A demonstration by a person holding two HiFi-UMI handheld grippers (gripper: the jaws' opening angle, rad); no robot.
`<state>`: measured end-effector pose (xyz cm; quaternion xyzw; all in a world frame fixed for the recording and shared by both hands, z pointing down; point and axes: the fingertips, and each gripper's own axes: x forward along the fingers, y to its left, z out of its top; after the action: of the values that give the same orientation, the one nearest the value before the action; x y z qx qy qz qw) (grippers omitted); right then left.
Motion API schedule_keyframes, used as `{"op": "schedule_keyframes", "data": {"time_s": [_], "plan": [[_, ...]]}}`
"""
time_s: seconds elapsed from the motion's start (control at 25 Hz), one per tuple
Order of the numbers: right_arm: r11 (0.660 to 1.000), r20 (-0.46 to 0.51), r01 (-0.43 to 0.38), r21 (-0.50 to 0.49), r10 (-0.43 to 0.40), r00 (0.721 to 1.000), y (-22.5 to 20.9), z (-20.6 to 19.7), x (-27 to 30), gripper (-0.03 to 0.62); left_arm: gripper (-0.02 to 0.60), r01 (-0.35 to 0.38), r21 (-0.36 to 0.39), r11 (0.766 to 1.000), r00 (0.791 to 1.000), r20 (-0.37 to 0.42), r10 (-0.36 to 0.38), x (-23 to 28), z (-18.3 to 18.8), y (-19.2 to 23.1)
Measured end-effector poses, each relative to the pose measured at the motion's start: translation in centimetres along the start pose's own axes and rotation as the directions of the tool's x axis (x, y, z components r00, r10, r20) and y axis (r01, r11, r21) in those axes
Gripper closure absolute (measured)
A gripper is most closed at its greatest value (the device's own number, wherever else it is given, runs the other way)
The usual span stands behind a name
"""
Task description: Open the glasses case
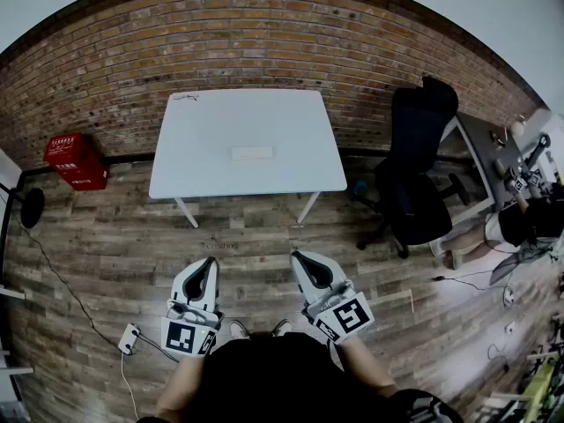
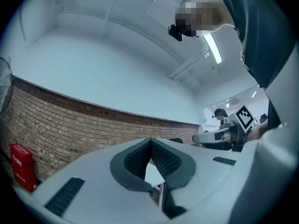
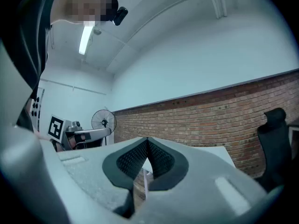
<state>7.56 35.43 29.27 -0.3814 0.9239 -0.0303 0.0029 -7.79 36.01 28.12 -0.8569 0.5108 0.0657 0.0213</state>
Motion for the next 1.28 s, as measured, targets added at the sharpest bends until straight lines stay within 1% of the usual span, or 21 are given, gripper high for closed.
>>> {"op": "schedule_keyframes", "data": {"time_s": [0.16, 0.24, 0.36, 0.52, 0.68, 0.84, 0.92, 1.04, 1.16, 1.28], "plan": [[1.0, -0.003, -0.001, 0.005, 0.001, 1.0, -0.5, -0.1, -0.3, 0.599, 0.575, 0.001, -0.004, 1.0, 1.0, -0.002, -0.001, 0.4, -0.1, -0.4], [1.0, 0.004, -0.005, 0.027, 0.004, 1.0, -1.0, -0.2, -0.7, 0.599, 0.575, -0.003, -0.007, 1.0, 1.0, -0.004, 0.003, 0.8, -0.2, -0.7], [0.998, 0.003, -0.03, 0.063, 0.03, 1.0, -1.9, -0.7, -1.6, 0.599, 0.575, -0.017, -0.008, 1.0, 1.0, -0.009, 0.017, 1.3, -0.4, -1.7], [0.996, -0.021, -0.059, 0.074, 0.061, 0.998, -3.3, -1.9, -3.1, 0.599, 0.575, -0.048, 0.011, 0.999, 0.999, -0.018, 0.048, 1.6, -0.7, -3.1], [0.995, -0.039, -0.07, 0.075, 0.073, 0.997, -4.8, -3.2, -4.6, 0.599, 0.575, -0.079, 0.015, 0.997, 0.996, -0.031, 0.08, 1.9, -1.5, -4.0], [0.993, -0.055, -0.063, 0.098, 0.069, 0.996, -5.9, -4.2, -5.0, 0.599, 0.575, -0.08, 0.008, 0.997, 0.995, -0.065, 0.08, 2.5, -3.0, -4.2], [0.994, -0.064, -0.053, 0.098, 0.06, 0.996, -6.8, -4.7, -4.4, 0.599, 0.575, -0.078, -0.014, 0.997, 0.994, -0.075, 0.077, 3.4, -4.1, -3.4], [0.994, -0.077, -0.028, 0.103, 0.036, 0.996, -8.0, -5.2, -2.4, 0.599, 0.575, -0.066, -0.037, 0.997, 0.995, -0.074, 0.063, 5.7, -5.1, -1.3], [0.995, -0.101, 0.0, 0.1, 0.011, 0.995, -9.6, -5.6, 0.4, 0.599, 0.575, -0.037, -0.047, 0.998, 0.998, -0.062, 0.034, 8.9, -5.6, 1.6], [0.996, -0.13, 0.013, 0.09, -0.001, 0.991, -11.4, -5.7, 4.6, 0.599, 0.575, -0.018, -0.067, 0.998, 0.999, -0.052, 0.014, 12.5, -6.0, 5.2]]}}
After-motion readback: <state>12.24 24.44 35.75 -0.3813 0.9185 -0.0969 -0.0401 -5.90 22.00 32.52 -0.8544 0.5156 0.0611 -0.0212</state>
